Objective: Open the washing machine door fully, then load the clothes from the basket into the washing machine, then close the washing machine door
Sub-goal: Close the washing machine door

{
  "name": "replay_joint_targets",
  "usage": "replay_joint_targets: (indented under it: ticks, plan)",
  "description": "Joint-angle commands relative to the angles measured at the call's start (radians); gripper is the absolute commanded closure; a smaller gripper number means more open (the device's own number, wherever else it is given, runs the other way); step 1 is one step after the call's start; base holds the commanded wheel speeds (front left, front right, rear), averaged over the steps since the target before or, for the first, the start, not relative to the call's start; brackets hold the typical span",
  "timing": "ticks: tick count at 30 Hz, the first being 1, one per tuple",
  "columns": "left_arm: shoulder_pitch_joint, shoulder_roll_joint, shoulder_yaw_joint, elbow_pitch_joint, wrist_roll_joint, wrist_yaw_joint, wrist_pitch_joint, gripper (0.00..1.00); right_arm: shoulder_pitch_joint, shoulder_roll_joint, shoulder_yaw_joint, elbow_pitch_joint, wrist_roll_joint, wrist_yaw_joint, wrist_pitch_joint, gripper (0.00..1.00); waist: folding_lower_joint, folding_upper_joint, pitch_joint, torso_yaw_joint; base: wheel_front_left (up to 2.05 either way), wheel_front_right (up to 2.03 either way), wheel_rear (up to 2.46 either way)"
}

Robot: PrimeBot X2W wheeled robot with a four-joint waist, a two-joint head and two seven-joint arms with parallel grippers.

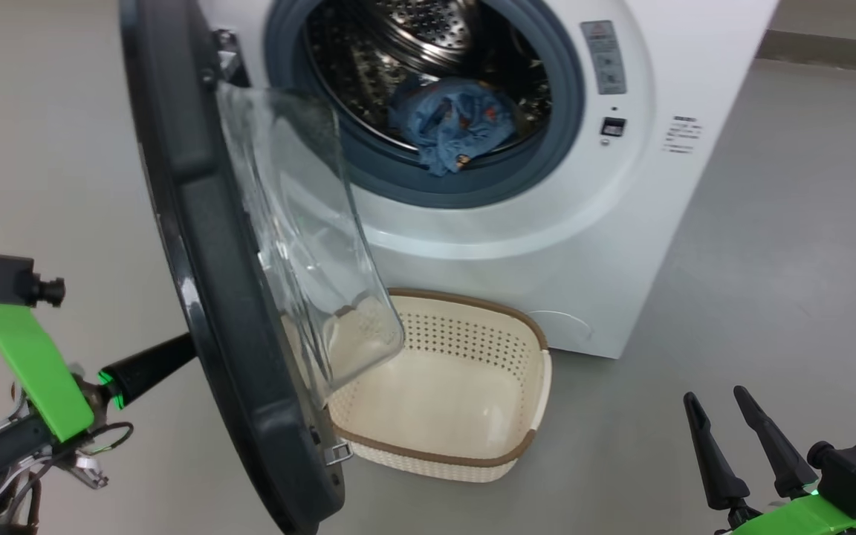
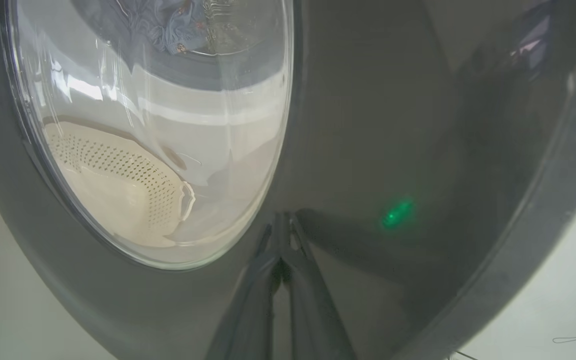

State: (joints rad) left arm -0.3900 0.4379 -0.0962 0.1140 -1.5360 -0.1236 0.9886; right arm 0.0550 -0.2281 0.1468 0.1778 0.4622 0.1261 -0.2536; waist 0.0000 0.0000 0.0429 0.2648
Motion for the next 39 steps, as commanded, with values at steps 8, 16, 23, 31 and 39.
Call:
replay_joint_targets:
  ticks: [8,16,23,31,39]
  plan:
    - [-0.058,0.006,0.023,-0.018,0.040,-0.007,-0.052,1.00,-0.013,-0.008,0.011,-0.028,-0.013,0.005,-0.008,0.00,0.0000,0.0000,0.001,-0.163,0.00,0.00,0.00]
    - [-0.084,0.001,0.016,-0.001,0.062,-0.007,-0.087,1.00,-0.021,0.000,0.009,-0.031,-0.014,0.005,-0.008,0.00,0.0000,0.0000,0.015,-0.263,0.00,0.00,0.00]
    - [-0.114,0.005,0.018,0.047,0.095,-0.007,-0.142,1.00,-0.029,0.008,0.013,-0.031,-0.015,0.005,-0.008,0.00,0.0000,0.0000,0.025,-0.342,0.00,0.00,0.00]
    - [-0.148,0.016,0.024,0.107,0.113,-0.007,-0.206,1.00,-0.035,0.015,0.008,-0.033,-0.014,0.005,-0.008,0.00,0.0000,0.0000,0.039,-0.412,0.00,0.00,0.00]
    - [-0.121,0.029,0.002,0.112,0.105,-0.007,-0.244,1.00,-0.024,0.018,-0.005,-0.031,-0.016,0.005,-0.008,0.00,0.0000,0.0000,0.026,-0.417,0.00,0.00,0.00]
